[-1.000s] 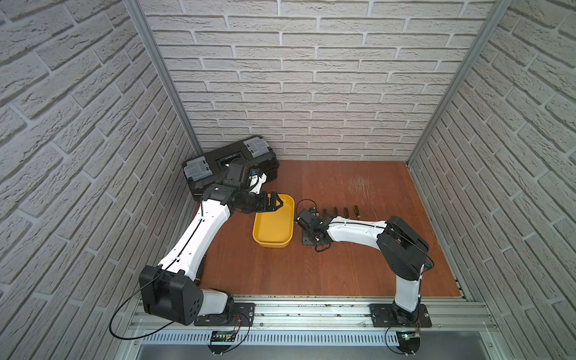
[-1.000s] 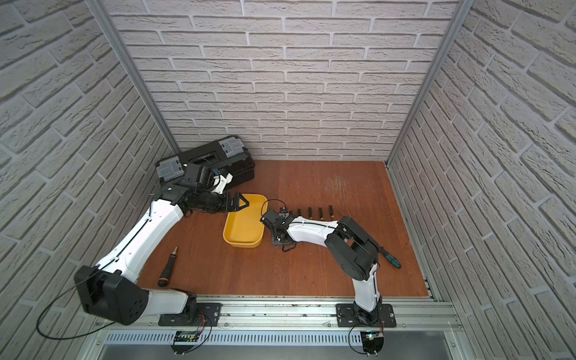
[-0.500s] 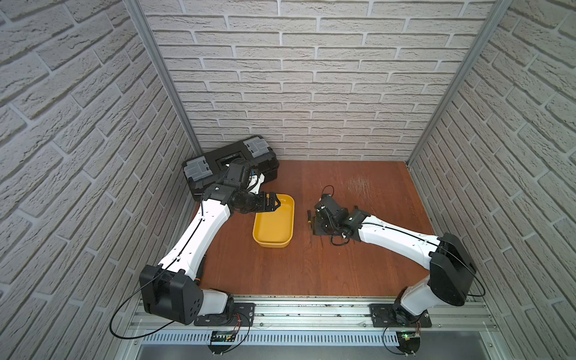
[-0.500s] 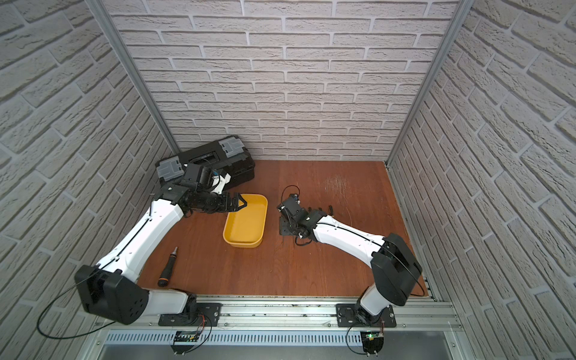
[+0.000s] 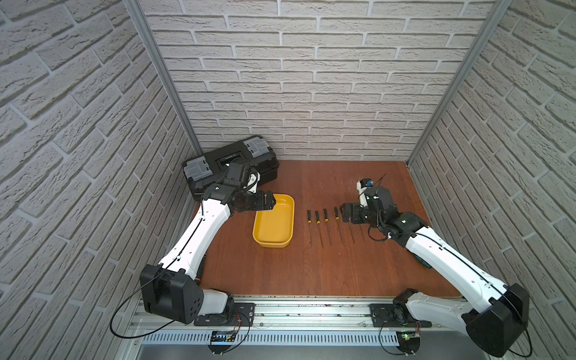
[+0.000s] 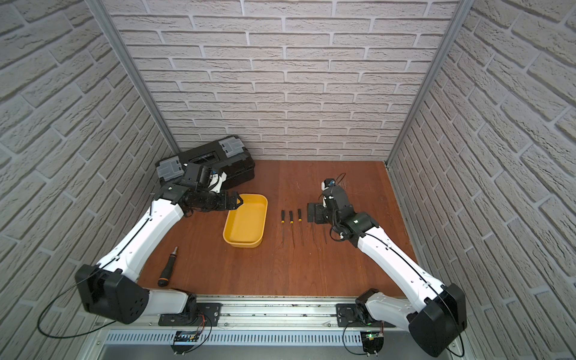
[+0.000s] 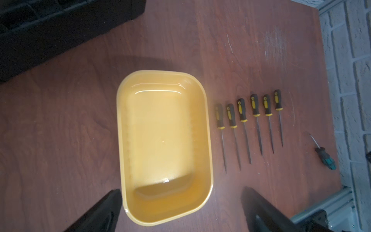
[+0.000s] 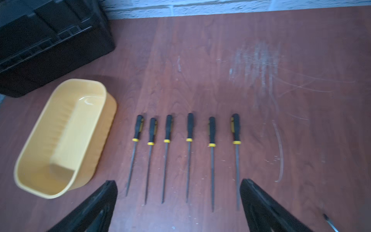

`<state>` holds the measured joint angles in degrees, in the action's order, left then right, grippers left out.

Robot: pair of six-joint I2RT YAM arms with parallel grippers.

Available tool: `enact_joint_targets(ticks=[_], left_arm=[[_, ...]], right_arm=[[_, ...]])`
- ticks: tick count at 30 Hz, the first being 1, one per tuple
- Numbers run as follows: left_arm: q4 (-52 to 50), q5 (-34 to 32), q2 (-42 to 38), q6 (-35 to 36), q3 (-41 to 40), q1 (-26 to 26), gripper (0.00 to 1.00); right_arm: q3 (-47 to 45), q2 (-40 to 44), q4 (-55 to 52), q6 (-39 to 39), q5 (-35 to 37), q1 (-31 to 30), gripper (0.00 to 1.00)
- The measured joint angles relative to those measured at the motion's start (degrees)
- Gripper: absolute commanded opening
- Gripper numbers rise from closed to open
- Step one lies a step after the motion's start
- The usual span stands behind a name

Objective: Take the file tool out of the storage box
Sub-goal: Reset both arms

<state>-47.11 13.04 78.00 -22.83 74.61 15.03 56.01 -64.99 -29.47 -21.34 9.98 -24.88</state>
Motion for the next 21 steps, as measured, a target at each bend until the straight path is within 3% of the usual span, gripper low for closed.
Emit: enact_joint_targets(ticks=[7,14,21], left_arm=[[3.5,-6.1,-2.4,2.5,-1.7,-0.7,0.98],[12.7,-13.6,-12.3,5.7,-14.2,-2.8,0.99],[19.4,-15.6,-17.3,8.0,-22.8,-8.9,0.98]], right_arm=[[-3.2,2.5,2.1,5.3,0.9,8.3,1.0],[-11.9,1.7,14.1,11.6,2.8,15.8,1.0],[-18.3,-2.1,25.8,14.7,-0.3,24.5,1.0]])
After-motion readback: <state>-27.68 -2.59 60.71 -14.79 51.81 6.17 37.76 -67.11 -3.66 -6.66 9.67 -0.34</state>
